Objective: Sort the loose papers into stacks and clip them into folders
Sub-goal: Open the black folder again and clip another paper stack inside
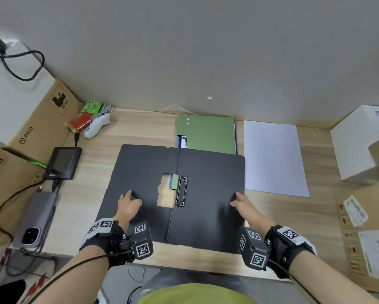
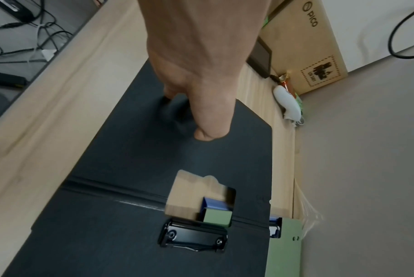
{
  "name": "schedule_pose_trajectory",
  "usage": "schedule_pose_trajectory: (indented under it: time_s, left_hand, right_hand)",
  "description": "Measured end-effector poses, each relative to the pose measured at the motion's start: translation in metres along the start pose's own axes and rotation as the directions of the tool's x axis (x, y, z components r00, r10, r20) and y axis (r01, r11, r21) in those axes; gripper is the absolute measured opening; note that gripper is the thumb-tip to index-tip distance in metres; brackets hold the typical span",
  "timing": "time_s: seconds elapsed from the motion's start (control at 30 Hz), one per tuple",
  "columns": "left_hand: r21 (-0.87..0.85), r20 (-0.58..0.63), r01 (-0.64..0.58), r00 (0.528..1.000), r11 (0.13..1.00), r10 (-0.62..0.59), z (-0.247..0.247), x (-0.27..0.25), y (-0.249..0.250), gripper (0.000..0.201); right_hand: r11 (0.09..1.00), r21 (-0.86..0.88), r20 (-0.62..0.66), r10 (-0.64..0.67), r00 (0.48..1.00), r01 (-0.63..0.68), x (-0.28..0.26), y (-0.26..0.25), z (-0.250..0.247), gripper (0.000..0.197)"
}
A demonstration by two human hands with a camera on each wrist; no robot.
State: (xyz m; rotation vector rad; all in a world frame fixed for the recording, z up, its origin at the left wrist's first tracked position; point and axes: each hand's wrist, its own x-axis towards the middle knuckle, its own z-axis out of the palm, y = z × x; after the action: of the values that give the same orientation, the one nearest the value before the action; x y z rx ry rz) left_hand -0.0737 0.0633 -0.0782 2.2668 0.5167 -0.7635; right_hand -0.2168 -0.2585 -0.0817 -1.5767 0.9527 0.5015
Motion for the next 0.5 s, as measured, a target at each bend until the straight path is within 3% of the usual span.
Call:
schedule_pose_trajectory:
  time_s: [0.17,0.27,0.33,0.37,0.5]
  left_hand:
    - [-0.034,-0.016,0.082,0.996,0.996,-0.083,0.003,0.005,-0.008,0.054]
    - [-0.020,-0.089,0.111,0.990,0.994,-0.112,-0.007,0.010,-0.011,0.044]
    - [0.002,-0.121,0.122,0.985,0.993,-0.121,-0.013,0.014,-0.009,0.043]
    - [-0.018,-0.114,0.103,0.988,0.995,-0.104,-0.015,0.014,-0.005,0.044]
    - [-0.234,0.015,0.031,0.999,0.972,-0.028,-0.011,0.011,0.019,0.029]
  right_hand:
    - [0.996,-0.093,-0.001,-0.003,1.000,0.003,0.005,-0.009,0.006,0.059]
    - [0.989,-0.149,-0.061,0.002,0.998,-0.011,0.010,-0.008,0.013,0.057]
    - [0.992,-0.120,-0.105,0.028,0.994,-0.040,0.012,-0.007,0.017,0.038]
    - [0.993,-0.113,-0.122,0.030,0.992,-0.044,0.011,-0.009,0.019,0.027]
    - [1.000,-0.004,-0.226,0.020,0.974,-0.021,0.000,-0.016,0.019,0.040]
